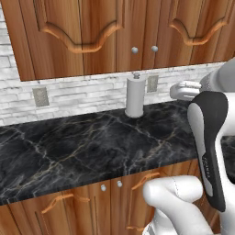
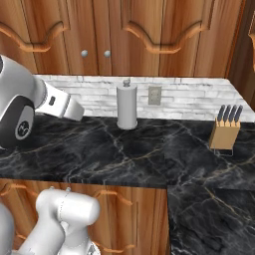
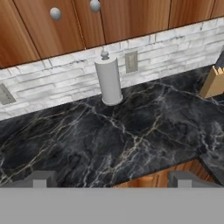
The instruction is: Close all open cabinet doors.
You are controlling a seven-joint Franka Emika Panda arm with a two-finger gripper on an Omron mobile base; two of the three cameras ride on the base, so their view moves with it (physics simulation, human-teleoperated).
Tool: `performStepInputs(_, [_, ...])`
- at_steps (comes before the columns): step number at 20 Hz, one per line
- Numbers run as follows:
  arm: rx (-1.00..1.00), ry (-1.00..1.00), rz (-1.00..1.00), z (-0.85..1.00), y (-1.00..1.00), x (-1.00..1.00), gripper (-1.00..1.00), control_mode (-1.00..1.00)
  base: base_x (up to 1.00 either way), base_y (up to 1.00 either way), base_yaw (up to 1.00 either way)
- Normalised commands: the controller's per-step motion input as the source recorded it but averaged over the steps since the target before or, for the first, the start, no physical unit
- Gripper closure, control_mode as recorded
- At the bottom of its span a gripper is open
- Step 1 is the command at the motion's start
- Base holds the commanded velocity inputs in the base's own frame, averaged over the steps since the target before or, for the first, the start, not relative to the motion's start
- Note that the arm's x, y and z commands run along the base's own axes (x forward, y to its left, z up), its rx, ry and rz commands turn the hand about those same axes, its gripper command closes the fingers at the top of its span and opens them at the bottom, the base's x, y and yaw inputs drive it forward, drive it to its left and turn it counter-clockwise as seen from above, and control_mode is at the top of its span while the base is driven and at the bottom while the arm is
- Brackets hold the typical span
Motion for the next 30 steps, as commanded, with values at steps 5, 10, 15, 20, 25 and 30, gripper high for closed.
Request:
performStepInputs(5, [0.0, 0.0, 0.03, -0.02, 0.0, -0.16, -1.0, -1.0, 0.0, 0.0, 0.0])
performStepInputs(10, [0.0, -0.01, 0.02, 0.0, 0.0, -0.06, -1.0, -1.0, 0.0, 0.0, 0.0])
performStepInputs(15, [0.0, 0.0, 0.0, 0.0, 0.0, 0.0, -1.0, -1.0, 0.0, 0.0, 0.0])
performStepInputs(20, [0.0, 0.0, 0.0, 0.0, 0.0, 0.0, -1.0, -1.0, 0.0, 0.0, 0.0])
performStepInputs(25, [0.0, 0.01, 0.0, -0.01, 0.01, -0.09, -1.0, -1.0, 0.0, 0.0, 0.0])
performStepInputs(30, [0.0, 0.02, 0.01, -0.03, 0.01, -0.1, -1.0, 1.0, -0.56, 0.06, 0.16])
